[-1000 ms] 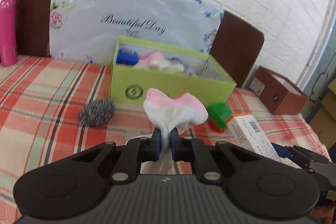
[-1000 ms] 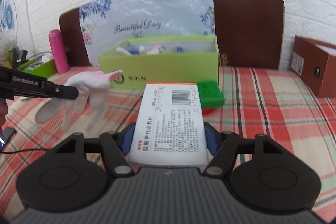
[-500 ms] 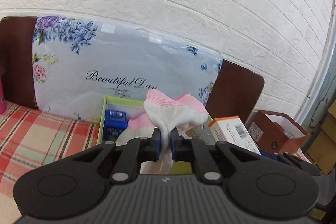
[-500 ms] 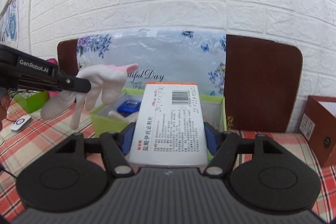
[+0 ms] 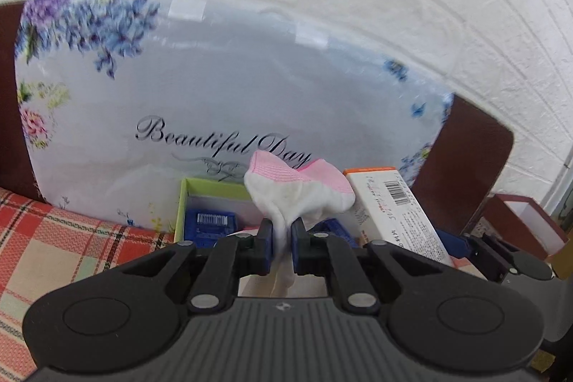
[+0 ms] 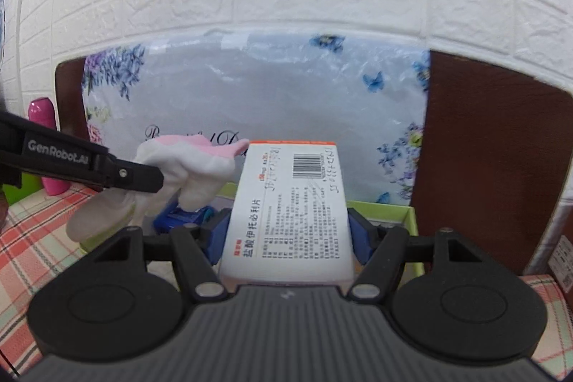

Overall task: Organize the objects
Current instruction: 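Lower the glove into the lime-green box with left tool while right places the medicine box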

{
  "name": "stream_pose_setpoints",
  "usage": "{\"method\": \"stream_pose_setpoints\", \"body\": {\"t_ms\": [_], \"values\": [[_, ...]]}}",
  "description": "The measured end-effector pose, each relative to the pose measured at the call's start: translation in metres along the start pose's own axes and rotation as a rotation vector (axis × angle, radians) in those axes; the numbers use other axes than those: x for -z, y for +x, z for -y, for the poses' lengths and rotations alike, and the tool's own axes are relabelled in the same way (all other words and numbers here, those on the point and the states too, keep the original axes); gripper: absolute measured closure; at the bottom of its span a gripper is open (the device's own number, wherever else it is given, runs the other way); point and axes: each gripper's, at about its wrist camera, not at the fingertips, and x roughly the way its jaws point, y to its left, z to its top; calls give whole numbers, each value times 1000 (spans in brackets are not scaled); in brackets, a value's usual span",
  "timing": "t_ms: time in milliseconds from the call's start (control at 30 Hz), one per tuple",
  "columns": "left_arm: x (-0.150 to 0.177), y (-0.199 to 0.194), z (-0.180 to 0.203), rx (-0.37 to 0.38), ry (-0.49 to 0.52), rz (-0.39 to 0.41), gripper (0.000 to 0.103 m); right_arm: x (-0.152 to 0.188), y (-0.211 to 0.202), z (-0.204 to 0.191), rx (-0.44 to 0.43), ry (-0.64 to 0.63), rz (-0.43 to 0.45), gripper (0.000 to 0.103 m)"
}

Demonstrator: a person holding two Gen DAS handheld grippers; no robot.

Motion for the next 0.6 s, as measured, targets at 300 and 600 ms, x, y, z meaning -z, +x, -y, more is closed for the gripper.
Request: {"method": "stream_pose_setpoints", "body": {"t_ms": [300, 600], "values": [[33, -10, -19, -63, -37, 14, 36, 33, 8, -1, 42, -37, -9, 5], [38, -69, 14, -131, -33, -9, 31, 26, -71, 7, 69, 33, 62, 0]]}}
